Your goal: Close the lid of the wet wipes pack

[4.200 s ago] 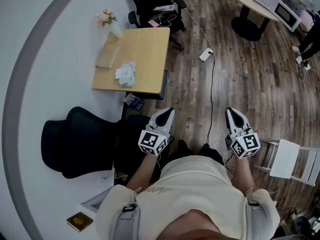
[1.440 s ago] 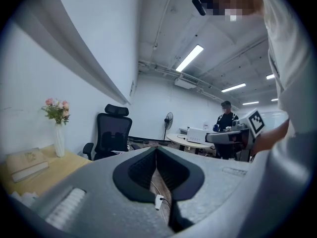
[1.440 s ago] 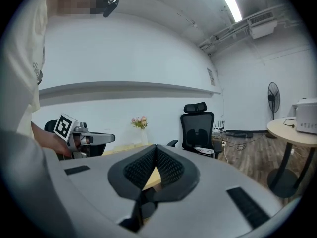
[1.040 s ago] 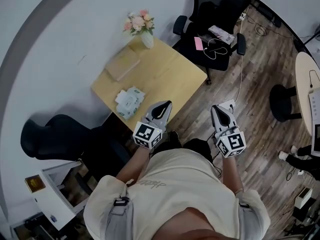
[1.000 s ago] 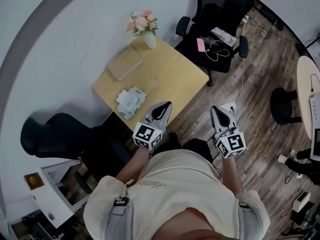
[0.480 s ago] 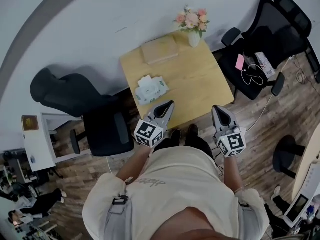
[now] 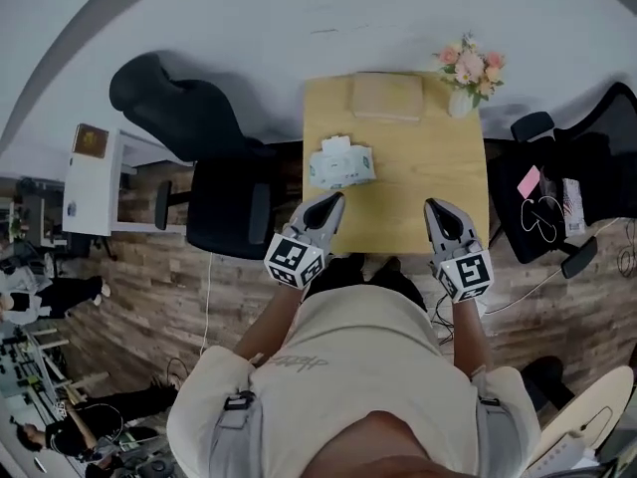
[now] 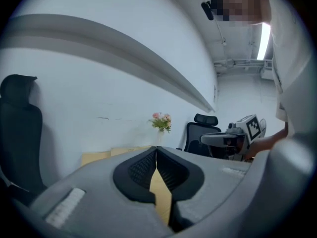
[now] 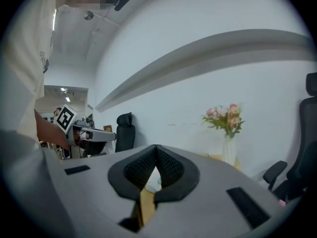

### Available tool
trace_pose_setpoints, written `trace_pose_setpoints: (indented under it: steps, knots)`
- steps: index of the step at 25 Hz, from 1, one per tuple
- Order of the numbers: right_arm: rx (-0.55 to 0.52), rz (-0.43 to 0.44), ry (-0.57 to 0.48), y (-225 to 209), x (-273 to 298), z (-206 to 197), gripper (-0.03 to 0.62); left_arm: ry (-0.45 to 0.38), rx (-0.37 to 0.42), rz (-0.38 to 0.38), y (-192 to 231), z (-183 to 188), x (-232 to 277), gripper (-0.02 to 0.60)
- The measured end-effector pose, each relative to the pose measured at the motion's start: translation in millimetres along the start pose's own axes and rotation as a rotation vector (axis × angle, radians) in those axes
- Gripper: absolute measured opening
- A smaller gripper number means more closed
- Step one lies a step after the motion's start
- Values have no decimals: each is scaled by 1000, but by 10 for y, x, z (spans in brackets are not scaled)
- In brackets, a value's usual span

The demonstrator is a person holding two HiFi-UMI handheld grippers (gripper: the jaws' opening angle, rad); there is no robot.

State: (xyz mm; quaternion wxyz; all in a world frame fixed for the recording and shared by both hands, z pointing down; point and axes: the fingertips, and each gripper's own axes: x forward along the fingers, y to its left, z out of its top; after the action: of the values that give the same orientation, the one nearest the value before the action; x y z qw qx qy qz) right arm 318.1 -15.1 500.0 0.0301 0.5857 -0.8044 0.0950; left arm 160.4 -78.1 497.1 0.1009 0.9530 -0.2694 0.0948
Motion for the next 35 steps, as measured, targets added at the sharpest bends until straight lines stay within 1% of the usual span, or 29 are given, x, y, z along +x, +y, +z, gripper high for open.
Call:
trace_pose_setpoints:
  steps: [3,6,8,10,13,18,21,24,27,31,35]
  knots:
    - [-9,68,8,46,219,7,3,0,-9,67,139,-12,-111,18]
    - [-14,118,20,116,443,28,3,-4,-19,122,297,-22,-216,18]
    - [-17,137,28,167,583,50,2,-9,-25,143,408,-22,-254,18]
    - [-20,143,37,218,726,80,3,-16,-31,148,530,-20,-264,18]
    - [-18,124,54,296,916,130,3,-17,-22,123,685,1,-263,18]
    - [1,99,117,457,1264,96,3,-2,27,53,962,-5,-231,18]
    - [9,67,144,508,1509,22,3,12,26,10,1165,-67,-205,18]
    - [9,28,147,543,1737,-23,3,24,15,-20,1352,-147,-227,18]
    - [0,13,164,560,1953,-122,3,38,12,-48,1461,-229,-211,18]
    - [-15,27,222,521,2183,-358,3,54,-5,-61,1470,-285,-182,18]
    - [-22,53,261,376,2452,-609,5,68,-29,-40,1503,-336,-122,18]
